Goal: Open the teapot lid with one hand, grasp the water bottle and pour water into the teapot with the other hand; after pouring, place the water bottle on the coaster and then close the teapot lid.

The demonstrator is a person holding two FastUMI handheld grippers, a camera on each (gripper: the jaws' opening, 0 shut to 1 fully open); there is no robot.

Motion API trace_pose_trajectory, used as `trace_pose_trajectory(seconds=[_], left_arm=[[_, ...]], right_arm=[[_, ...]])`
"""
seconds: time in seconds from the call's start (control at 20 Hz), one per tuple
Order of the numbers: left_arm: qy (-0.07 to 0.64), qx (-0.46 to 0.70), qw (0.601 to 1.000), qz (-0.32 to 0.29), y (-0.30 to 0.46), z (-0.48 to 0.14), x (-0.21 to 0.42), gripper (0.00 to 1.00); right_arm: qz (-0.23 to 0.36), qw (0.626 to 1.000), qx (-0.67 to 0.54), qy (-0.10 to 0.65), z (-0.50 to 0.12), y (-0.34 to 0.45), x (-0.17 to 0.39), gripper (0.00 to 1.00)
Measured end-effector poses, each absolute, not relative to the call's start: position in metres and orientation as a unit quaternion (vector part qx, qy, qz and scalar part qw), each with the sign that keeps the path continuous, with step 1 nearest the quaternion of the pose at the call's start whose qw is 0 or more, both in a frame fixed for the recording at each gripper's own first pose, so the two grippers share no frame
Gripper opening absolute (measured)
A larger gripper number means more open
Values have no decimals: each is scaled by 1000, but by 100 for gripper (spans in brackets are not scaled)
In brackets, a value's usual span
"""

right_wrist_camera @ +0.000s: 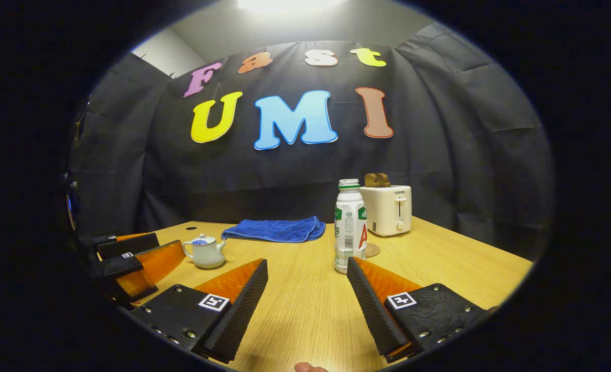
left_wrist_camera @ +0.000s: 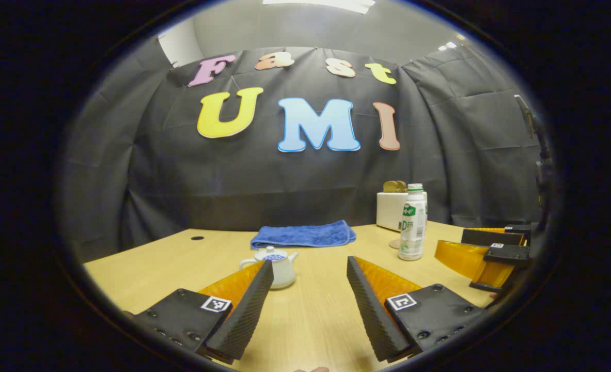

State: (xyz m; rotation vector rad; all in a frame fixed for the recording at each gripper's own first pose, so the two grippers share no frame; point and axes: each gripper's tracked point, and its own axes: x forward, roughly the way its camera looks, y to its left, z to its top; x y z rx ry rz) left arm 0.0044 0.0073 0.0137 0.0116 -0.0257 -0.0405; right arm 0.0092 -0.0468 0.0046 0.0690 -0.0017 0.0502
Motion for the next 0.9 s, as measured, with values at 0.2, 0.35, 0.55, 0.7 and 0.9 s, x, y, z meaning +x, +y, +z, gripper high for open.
trace_pose_trajectory(seconds=[0.2, 0.35, 0.55, 0.7, 0.9], left_arm=[[-1, -7, 1000, -11, 20, 16, 24, 99], [12, -11, 1000, -9, 25, 17, 52, 99], [20, -21, 1000, 7, 45, 24, 93, 99], [37, -15, 999, 14, 53, 11, 122, 98], [65, 3, 998, 23, 59, -12, 152, 98]], right_arm=[[19, 999, 48, -4, 13, -57, 15, 95], [18, 999, 33, -9, 17, -59, 19, 95], [20, 999, 27, -6, 19, -60, 26, 95], [21, 999, 26, -7, 21, -60, 32, 95], [25, 999, 33, 0, 18, -62, 37, 95]])
